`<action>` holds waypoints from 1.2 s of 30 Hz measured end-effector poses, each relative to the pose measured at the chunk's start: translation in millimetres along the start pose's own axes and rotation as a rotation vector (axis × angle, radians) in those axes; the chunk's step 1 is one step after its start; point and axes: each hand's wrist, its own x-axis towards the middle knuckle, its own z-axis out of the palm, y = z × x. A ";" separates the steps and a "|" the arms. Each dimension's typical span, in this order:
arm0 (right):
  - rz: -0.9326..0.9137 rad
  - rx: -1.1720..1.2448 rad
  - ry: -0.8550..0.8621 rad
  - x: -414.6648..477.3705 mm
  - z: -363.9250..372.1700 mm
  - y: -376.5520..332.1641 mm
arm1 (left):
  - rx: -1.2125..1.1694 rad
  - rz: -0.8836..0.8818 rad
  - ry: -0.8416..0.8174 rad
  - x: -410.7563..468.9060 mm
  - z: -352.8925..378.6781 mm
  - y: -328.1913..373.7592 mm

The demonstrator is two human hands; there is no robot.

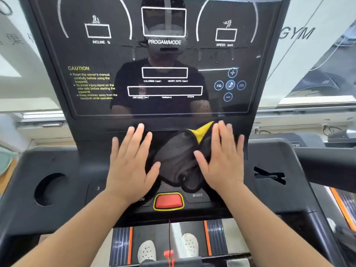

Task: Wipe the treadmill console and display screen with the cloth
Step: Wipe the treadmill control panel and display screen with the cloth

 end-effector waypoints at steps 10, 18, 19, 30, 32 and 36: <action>-0.034 -0.068 0.153 115.6 -42.7 23.1 | 0.071 0.043 0.086 45.7 -31.2 12.9; -0.331 -0.211 0.221 151.3 -61.6 27.0 | 0.100 0.049 0.232 86.7 -51.5 28.2; -0.404 -0.212 0.226 140.6 -52.0 29.8 | 0.117 0.035 0.245 90.6 -48.9 30.3; -0.542 -0.256 0.345 184.4 -84.3 48.6 | 0.151 -0.007 0.265 105.4 -27.9 30.9; -0.499 -0.264 0.362 211.3 -107.3 43.3 | 0.165 0.003 0.259 104.3 -29.3 30.2; -0.418 -0.288 0.369 232.2 -128.8 34.5 | 0.182 0.024 0.254 105.8 -36.1 25.9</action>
